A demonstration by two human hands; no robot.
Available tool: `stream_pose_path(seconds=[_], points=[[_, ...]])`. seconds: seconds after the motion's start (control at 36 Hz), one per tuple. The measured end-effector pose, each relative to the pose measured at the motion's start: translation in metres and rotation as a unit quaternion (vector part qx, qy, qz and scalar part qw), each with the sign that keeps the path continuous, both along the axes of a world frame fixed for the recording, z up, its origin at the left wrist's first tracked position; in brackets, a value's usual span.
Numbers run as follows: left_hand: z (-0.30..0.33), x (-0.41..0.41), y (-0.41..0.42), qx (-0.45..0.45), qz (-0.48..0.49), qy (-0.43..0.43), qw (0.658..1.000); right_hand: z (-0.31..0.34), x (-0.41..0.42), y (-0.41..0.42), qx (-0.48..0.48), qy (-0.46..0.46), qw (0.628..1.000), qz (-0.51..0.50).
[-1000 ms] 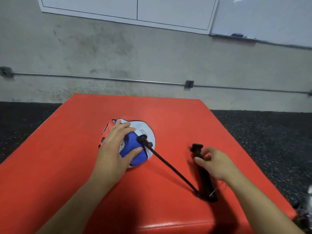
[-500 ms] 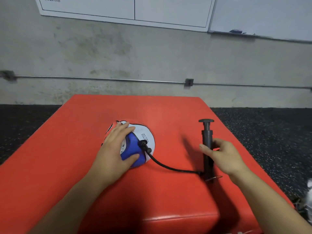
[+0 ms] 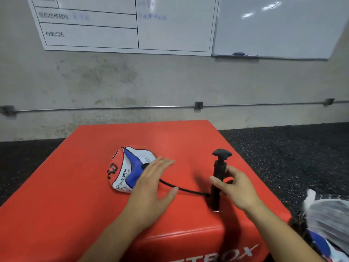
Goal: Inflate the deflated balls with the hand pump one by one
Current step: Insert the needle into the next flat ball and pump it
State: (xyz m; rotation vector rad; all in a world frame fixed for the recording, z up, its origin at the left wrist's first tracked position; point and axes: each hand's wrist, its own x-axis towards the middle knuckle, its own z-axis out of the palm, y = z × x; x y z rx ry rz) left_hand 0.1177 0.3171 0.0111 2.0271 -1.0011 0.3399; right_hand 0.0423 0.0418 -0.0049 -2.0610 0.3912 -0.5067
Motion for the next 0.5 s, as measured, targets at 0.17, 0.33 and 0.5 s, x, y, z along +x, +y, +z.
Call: stream_pose_path(seconds=[0.17,0.33,0.5], points=[[0.007,-0.029,-0.038,0.029,-0.035,0.002,0.999,0.0,-0.013,0.01,-0.007,-0.021,1.0,0.021],[0.005,-0.031,-0.075,0.056,-0.073,0.033,0.995,0.0,-0.018,0.005,-0.087,-0.004,0.996,0.025],[-0.02,-0.021,-0.104,-0.003,-0.101,0.123,0.987,-0.007,-0.007,0.0,-0.078,-0.007,0.997,0.026]])
